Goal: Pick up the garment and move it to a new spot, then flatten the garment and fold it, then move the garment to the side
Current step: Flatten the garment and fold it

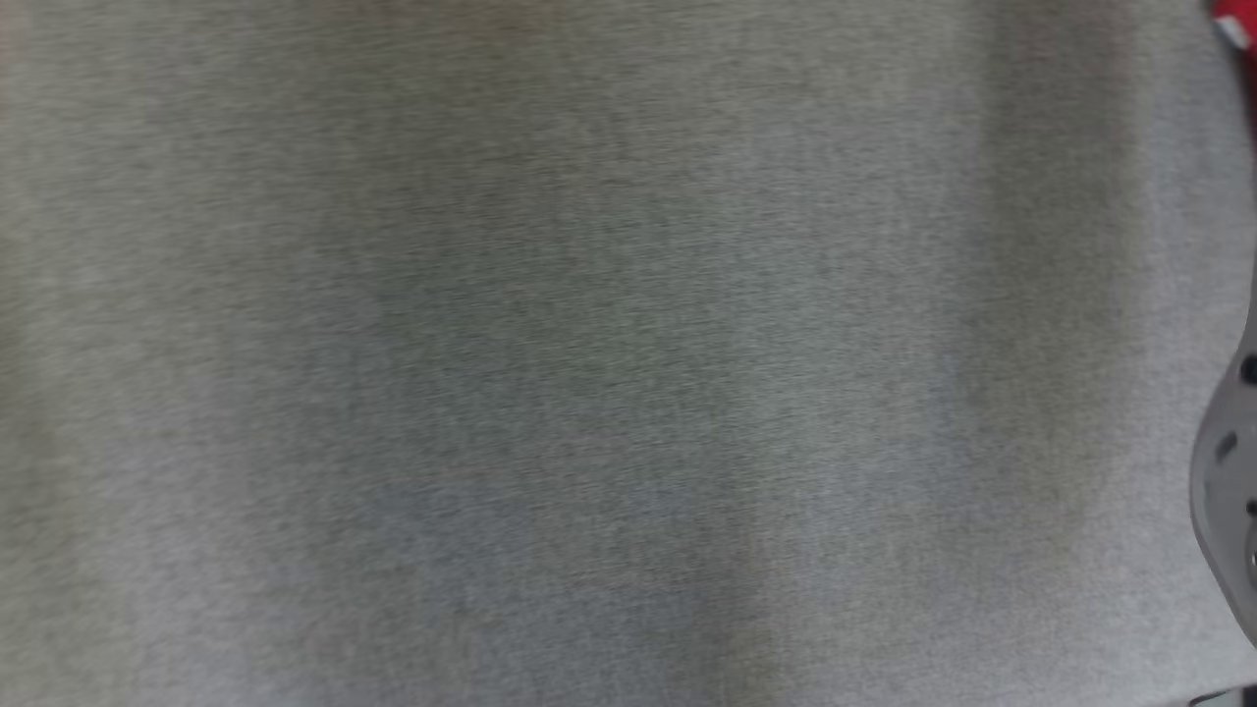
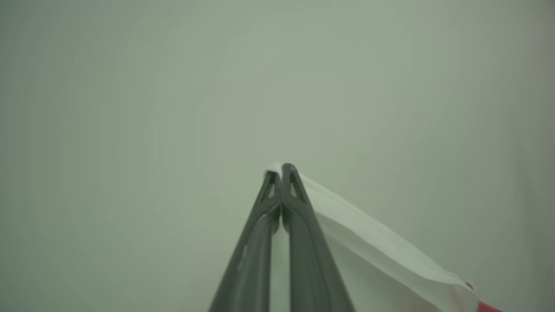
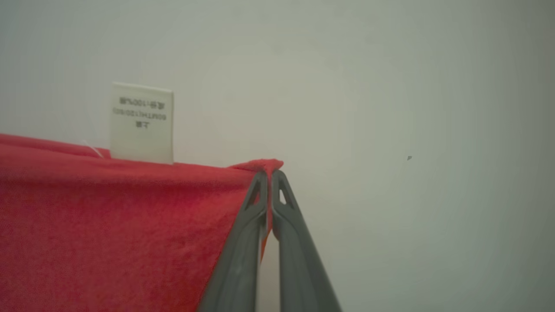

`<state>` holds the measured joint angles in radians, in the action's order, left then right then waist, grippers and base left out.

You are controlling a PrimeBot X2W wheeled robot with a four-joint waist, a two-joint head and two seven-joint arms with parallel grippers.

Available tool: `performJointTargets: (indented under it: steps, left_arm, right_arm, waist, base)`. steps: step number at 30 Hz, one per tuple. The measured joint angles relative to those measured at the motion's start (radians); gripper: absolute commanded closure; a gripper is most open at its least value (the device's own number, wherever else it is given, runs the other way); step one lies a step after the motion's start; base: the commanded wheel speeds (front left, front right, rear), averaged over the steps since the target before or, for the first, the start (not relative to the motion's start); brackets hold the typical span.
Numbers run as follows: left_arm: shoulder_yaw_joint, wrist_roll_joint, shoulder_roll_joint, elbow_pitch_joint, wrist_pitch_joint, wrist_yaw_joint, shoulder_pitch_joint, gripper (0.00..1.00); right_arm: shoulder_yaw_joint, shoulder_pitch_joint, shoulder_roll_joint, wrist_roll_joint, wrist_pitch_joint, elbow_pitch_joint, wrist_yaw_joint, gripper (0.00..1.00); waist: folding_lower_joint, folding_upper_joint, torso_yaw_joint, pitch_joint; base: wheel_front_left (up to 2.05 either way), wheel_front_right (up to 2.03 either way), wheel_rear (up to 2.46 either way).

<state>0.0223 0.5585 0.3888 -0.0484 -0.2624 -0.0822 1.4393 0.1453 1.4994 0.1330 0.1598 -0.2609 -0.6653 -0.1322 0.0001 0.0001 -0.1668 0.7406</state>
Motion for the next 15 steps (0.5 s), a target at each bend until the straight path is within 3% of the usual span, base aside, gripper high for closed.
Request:
performJointTargets:
  steps: [4,9,15]
  left_arm:
    - [-0.038,-0.018,-0.032,0.039,0.0,0.004,-0.151,1.0]
    - [-0.116,-0.061,-0.131,0.144,0.0,0.012,-0.493,1.0]
    - [-0.158,-0.08,-0.279,0.211,0.0,0.001,-0.838,1.0]
  right_arm:
    - [-0.105,-0.062,0.066,-0.024,0.049,0.009,0.0,1.0]
    - [-0.238,-0.274,0.155,-0.013,0.272,0.134,0.0,1.0]
    - [-0.281,-0.61,0.241,0.036,0.567,0.388,0.0,1.0]
  waist:
    - [-0.0001,-0.0001,0.03,-0.012]
    - [-0.0001,-0.0001,0.066,-0.068]
    - [-0.0004,-0.0003,0.092,-0.165]
  base:
    - [0.0,0.0,0.0]
    - [0.0,0.0,0.0]
    - [0.0,0.0,0.0]
